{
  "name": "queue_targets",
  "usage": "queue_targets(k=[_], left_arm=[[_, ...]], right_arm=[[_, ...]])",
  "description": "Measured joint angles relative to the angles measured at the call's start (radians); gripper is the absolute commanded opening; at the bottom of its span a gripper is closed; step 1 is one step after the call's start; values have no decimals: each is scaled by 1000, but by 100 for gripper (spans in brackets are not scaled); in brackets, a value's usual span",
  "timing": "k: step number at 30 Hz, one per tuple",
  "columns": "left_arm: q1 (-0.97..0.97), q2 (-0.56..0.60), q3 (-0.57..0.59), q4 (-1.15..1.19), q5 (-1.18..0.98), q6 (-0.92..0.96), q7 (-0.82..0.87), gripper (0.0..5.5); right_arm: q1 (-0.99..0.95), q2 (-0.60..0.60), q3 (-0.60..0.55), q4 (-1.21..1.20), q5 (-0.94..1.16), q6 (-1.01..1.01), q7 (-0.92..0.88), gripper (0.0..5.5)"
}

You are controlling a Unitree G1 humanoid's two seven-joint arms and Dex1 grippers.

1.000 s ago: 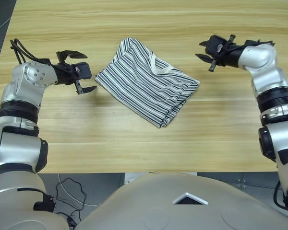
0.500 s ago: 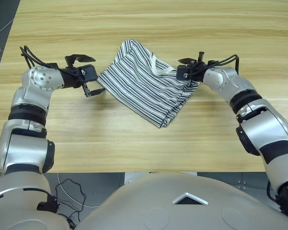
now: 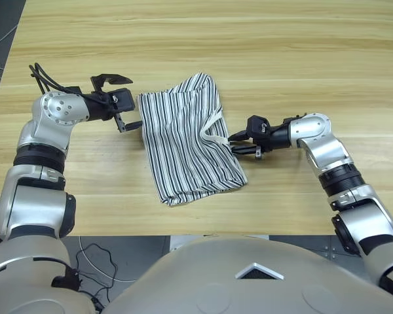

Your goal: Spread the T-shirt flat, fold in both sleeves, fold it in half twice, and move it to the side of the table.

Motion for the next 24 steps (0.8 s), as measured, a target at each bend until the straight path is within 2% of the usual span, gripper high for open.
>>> queue_targets(k=[6, 9, 12, 15, 18, 21, 24], left_arm=[[11, -3, 0, -25, -1, 2, -1, 548], [35, -15, 1, -73, -17, 5, -11, 548], [63, -27, 3, -150, -40, 23, -38, 548], [103, -34, 11, -242, -76, 55, -57, 548], [151, -48, 21, -334, -114, 107, -74, 548], [205, -62, 24, -419, -144, 153, -81, 548], [242, -66, 21, -459, -139, 166, -74, 548]], right_arm=[[116, -63, -28, -235, -14, 199, -108, 150], [154, -121, -84, -383, 67, 294, -75, 150], [162, -163, -186, -425, 203, 470, -44, 150], [195, -189, -340, -481, 372, 734, -72, 150], [295, -234, -384, -596, 435, 1002, -151, 150], [336, -218, -403, -654, 446, 1262, -280, 150], [341, -104, -447, -769, 441, 1398, -437, 150]])
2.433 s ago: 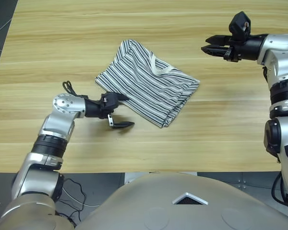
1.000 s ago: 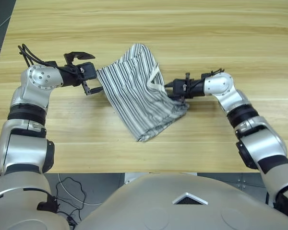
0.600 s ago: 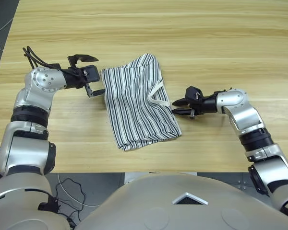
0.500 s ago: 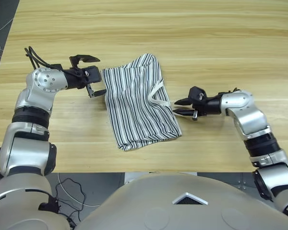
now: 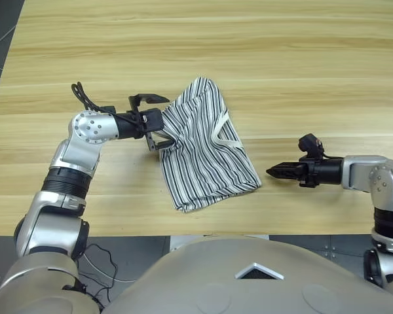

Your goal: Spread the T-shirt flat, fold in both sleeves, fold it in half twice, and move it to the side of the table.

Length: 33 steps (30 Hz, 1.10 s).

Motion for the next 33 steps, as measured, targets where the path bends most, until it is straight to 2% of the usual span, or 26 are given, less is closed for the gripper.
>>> queue_targets(k=[2, 3, 8, 11, 15, 17, 20, 29, 33], left_arm=[[5, 1, 1, -14, 2, 7, 2, 548], [8, 1, 1, -22, 5, 10, 3, 550], [26, 1, 8, -41, 8, 23, 17, 550], [26, 1, 5, -43, 16, 22, 24, 550], [29, 2, 5, -49, 25, 20, 32, 550], [33, 1, 8, -57, 27, 20, 37, 550], [34, 0, 8, -60, 28, 21, 38, 550], [40, 1, 2, -93, 39, 36, 37, 550], [65, 2, -4, -143, 39, 51, 36, 550]], right_arm=[[6, 85, -38, -51, 11, 63, -55, 150], [5, 114, -57, -63, 19, 78, -75, 169], [-48, 115, -52, -14, 24, 88, -131, 254], [-70, 76, -40, 33, 52, 85, -115, 303], [-149, -22, -53, 242, 91, 24, -12, 303], [-197, -93, -54, 402, 113, -55, 102, 303], [-205, -122, -48, 493, 151, -131, 225, 303], [-122, -180, 224, 498, 176, -211, 440, 303], [-155, -189, 279, 582, 176, -248, 506, 303]])
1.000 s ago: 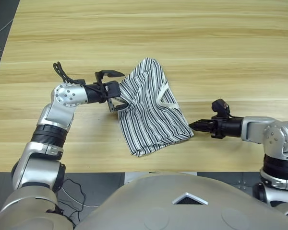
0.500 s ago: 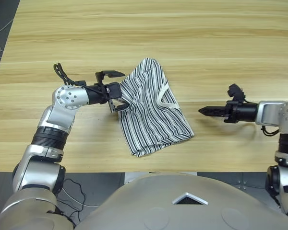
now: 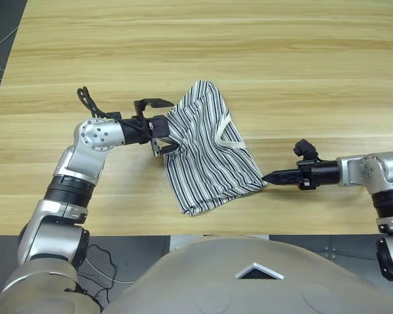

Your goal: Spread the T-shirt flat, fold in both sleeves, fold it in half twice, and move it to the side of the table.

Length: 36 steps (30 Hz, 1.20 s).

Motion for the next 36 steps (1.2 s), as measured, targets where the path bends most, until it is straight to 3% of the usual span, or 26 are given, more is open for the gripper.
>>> queue_targets(k=[10, 23, 28, 36], left_arm=[[59, 14, -3, -97, 0, 23, 0, 550], [86, -5, -8, -169, 1, 85, 9, 550], [91, -14, -9, -177, 6, 92, 21, 550], [85, -26, -13, -162, 9, 88, 36, 550]], right_arm=[[-47, 86, 19, 70, 12, 26, -16, 303], [-113, 173, 154, 65, 2, -9, -41, 303], [-97, 195, 160, 24, 1, -12, -105, 213], [24, 255, -9, -177, 32, 95, -342, 141]])
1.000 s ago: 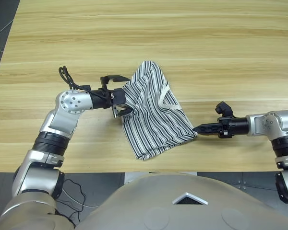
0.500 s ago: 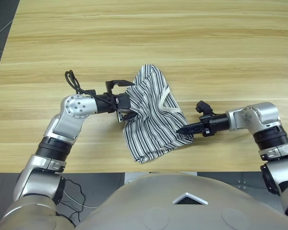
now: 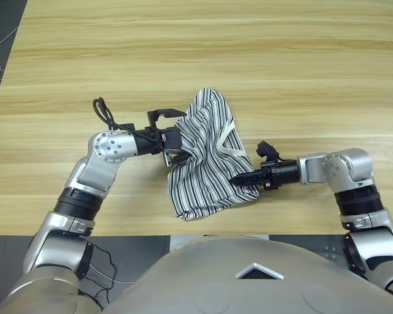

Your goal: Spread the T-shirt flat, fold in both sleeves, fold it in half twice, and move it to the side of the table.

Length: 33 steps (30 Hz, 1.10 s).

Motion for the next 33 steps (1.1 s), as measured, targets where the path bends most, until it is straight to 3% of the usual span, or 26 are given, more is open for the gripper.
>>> queue_targets(k=[6, 14, 20, 27, 33], left_arm=[[-59, 9, 16, 110, 22, -48, 29, 550], [-128, 43, 54, 251, 48, -95, 43, 550], [-138, 44, 73, 283, 59, -109, 44, 550], [-195, 48, 140, 270, 33, -85, 44, 550], [-212, 42, 194, 212, -34, -60, 42, 550]], right_arm=[[88, -5, -81, -88, 59, 61, -34, 83], [102, -19, -89, -109, 103, 62, -42, 18], [123, -55, -92, -122, 140, 61, -41, 11], [208, -235, -37, -206, 186, 61, 34, 11], [218, -260, -32, -210, 212, 65, 45, 11]])
